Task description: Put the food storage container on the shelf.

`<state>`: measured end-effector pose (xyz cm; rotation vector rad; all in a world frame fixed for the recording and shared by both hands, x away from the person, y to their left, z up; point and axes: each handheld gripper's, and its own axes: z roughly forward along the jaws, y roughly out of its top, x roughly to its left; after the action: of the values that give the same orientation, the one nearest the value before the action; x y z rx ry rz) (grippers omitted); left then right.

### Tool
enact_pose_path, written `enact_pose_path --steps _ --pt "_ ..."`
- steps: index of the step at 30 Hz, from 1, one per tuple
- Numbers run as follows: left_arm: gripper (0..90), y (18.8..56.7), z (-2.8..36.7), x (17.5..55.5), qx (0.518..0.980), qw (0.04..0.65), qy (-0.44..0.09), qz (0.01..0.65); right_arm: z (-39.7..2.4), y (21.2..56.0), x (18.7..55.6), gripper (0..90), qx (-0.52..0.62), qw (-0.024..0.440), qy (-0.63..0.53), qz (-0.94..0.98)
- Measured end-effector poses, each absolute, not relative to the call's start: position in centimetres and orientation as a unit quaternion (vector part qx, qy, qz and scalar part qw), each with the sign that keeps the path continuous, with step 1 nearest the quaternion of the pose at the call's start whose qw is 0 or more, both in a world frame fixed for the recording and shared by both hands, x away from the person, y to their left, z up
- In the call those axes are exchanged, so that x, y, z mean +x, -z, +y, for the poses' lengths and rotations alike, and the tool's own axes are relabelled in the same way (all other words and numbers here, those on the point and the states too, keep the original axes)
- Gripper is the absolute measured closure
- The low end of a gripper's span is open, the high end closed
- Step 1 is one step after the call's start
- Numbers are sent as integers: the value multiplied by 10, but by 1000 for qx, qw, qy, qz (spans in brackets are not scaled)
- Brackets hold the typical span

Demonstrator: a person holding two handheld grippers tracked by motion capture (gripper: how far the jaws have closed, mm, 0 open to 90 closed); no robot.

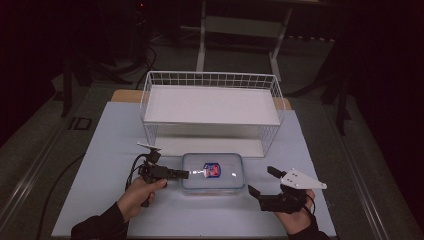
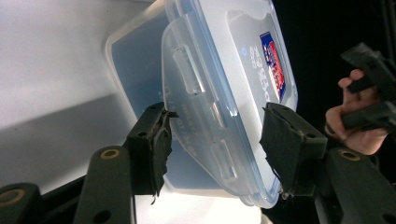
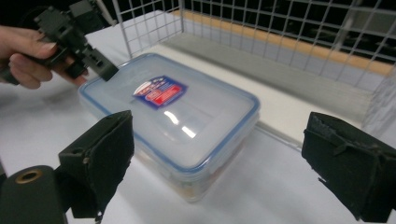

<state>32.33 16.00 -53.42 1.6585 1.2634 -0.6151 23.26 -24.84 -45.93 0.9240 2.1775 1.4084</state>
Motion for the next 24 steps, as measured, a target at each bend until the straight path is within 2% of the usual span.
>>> enact_pose_path --steps 9,10,19,22,24 --pt "505 528 163 317 680 469 251 505 -245 466 240 98 338 158 -502 780" --pt "513 527 163 315 682 470 247 503 -245 467 241 123 339 151 -502 781" --pt "558 521 163 303 701 476 231 478 -246 477 253 152 361 95 -504 779" --pt "566 520 163 300 707 479 226 468 -245 480 256 208 374 79 -501 776" --pt "571 520 163 297 712 480 226 461 -244 481 259 213 380 67 -502 774"
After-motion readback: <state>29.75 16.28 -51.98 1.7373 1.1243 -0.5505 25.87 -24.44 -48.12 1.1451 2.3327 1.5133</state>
